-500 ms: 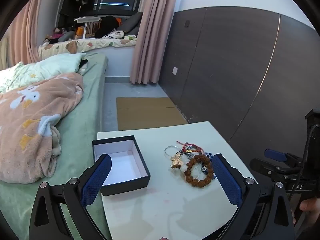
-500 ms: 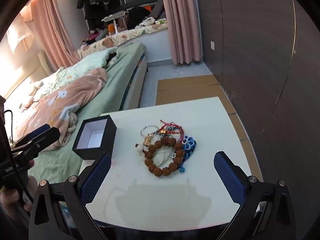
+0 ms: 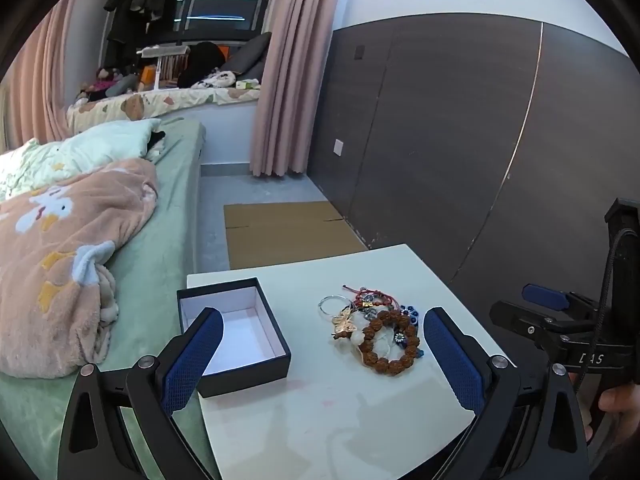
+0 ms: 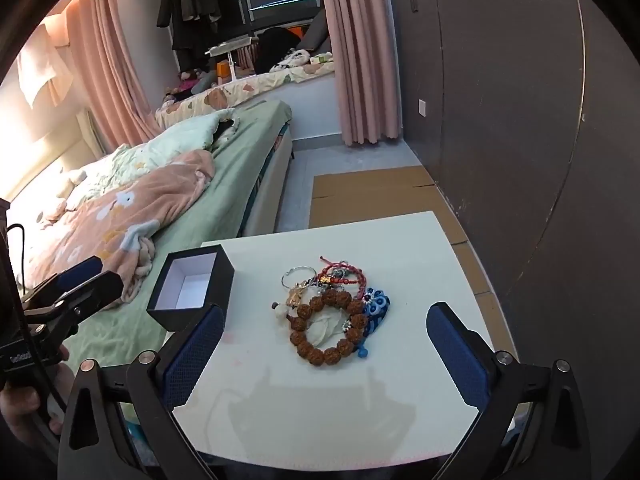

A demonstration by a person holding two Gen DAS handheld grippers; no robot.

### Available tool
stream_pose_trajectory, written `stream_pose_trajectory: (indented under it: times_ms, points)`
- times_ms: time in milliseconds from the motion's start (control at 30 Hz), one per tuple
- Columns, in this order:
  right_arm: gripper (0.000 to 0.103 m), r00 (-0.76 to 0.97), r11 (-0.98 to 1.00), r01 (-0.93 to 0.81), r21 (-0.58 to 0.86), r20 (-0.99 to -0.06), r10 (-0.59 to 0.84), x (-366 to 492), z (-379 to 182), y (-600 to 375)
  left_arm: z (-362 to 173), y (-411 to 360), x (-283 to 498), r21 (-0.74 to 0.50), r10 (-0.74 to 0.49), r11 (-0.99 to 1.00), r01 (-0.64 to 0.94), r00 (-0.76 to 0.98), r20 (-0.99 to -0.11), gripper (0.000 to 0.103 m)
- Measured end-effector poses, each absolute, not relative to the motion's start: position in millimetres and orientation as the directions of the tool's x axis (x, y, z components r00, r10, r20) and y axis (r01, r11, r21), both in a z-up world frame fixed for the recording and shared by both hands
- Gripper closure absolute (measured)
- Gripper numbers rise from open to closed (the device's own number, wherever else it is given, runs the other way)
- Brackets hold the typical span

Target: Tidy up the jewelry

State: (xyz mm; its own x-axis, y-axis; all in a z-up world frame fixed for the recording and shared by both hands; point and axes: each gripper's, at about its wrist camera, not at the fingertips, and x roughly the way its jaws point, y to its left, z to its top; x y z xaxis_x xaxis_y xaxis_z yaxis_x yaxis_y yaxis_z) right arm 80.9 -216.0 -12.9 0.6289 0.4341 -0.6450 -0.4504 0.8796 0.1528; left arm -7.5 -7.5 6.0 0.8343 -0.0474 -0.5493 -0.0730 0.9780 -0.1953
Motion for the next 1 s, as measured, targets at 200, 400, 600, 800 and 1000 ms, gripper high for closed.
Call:
stream_pose_trajectory:
  times_ms: [200, 400, 600, 800, 1000]
  points:
    - [0.001, 0.635, 0.881, -0.451, 0.147, -0.641, 0.432, 82.1, -10.9, -219.5, 6.5, -9.5, -9.3, -0.207, -0.068, 0.977, -0.054, 0.839, -0.539, 0.003]
    - [0.001, 0.64, 0.882, -0.447, 0.148, -0.636, 0.431, 82.2, -9.6, -219.5, 5.4, -13.5, -8.3, -0.206, -0.072, 0.977, -0.048, 0.839, -0.54, 0.003]
    - [0.001, 0.644, 0.885, -0.442, 0.146, -0.635, 0.427, 83.3, -7.8, -219.3, 4.5, -14.4, -9.5, -0.2, -0.073, 0.979, -0.044, 0.839, -0.539, 0.003]
    - [0.001, 0.642, 0.882, -0.448, 0.144, -0.635, 0.43, 82.4, -9.0, -219.5, 4.7, -17.0, -10.3, -0.197, -0.076, 0.98, -0.038, 0.839, -0.538, 0.003]
    - [0.001, 0.642, 0.881, -0.452, 0.14, -0.635, 0.431, 80.8, -9.2, -218.2, 2.1, -15.2, -7.2, -0.196, -0.076, 0.98, -0.038, 0.84, -0.538, 0.003]
